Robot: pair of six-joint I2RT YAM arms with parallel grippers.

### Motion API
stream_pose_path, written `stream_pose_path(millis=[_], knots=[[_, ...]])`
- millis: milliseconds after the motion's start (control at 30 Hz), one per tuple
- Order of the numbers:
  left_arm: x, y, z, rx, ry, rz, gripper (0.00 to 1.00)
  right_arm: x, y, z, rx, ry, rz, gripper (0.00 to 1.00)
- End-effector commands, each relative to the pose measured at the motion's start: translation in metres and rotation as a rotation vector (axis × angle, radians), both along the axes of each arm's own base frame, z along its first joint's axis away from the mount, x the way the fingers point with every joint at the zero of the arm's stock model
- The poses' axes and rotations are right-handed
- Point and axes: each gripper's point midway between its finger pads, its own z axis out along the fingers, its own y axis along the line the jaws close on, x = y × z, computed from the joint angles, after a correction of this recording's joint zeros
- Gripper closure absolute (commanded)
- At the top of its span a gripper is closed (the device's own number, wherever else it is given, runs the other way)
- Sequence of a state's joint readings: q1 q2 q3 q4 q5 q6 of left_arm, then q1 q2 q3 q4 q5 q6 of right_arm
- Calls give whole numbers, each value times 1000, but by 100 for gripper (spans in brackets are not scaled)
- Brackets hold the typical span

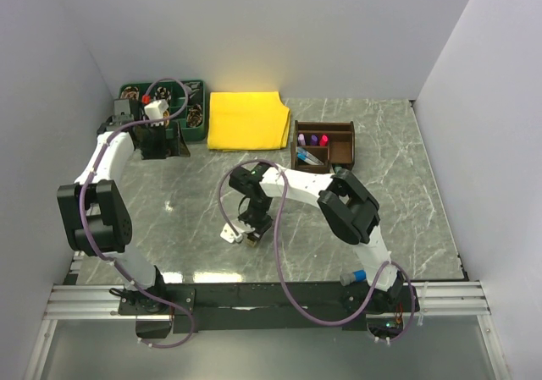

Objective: Sort the stationery into containers
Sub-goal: Pick up the stationery from the center of the board.

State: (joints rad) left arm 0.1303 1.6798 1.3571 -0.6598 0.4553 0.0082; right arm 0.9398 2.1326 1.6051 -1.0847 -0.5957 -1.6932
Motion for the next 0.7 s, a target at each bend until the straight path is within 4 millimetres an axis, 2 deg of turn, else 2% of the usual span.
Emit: stream_pose_path(millis=[0,33,100,133,167,200,233,267,300,333,367,400,433,467,500,533,567,633,667], knots=[[18,-6,29,-49,-70,1,1,21,15,48,81,30,-269,87],[25,-10,38,-48,-91,-12,1,33,14,56,98,37,-346,88],[33,-13,37,-52,-82,-29,1,43,18,80,116,116,-539,90],[42,-16,47,-51,-111,-41,1,53,20,90,146,135,-600,91],[48,-19,43,-64,-100,-51,1,66,15,102,168,151,-680,93],[53,-20,46,-71,-106,-55,1,70,11,107,141,203,-801,96],[62,-22,58,-76,-135,-63,1,81,12,113,177,197,-856,96],[68,-22,49,-86,-114,-63,1,83,0,116,175,199,-914,96],[70,-26,50,-103,-106,-74,1,82,-6,116,168,194,-959,99],[80,-27,62,-103,-135,-80,1,84,-17,102,146,151,-1001,100],[85,-29,55,-107,-121,-85,0,84,-24,112,170,117,-1027,100],[89,-32,57,-111,-124,-96,1,83,-32,111,158,118,-1083,100],[95,-37,65,-112,-149,-108,1,85,-45,99,132,86,-1143,100],[99,-40,61,-121,-141,-114,1,85,-53,108,146,93,-1225,100],[101,-44,61,-135,-141,-118,1,91,-63,109,155,87,-1287,100],[104,-51,68,-160,-155,-137,1,91,-74,100,145,85,-1343,100],[106,-55,64,-177,-146,-145,0,96,-85,110,170,74,-1444,100],[102,-71,66,-262,-138,-193,1,107,-111,104,184,48,-1597,100],[103,-76,66,-296,-141,-211,1,115,-125,112,213,32,-1719,100]])
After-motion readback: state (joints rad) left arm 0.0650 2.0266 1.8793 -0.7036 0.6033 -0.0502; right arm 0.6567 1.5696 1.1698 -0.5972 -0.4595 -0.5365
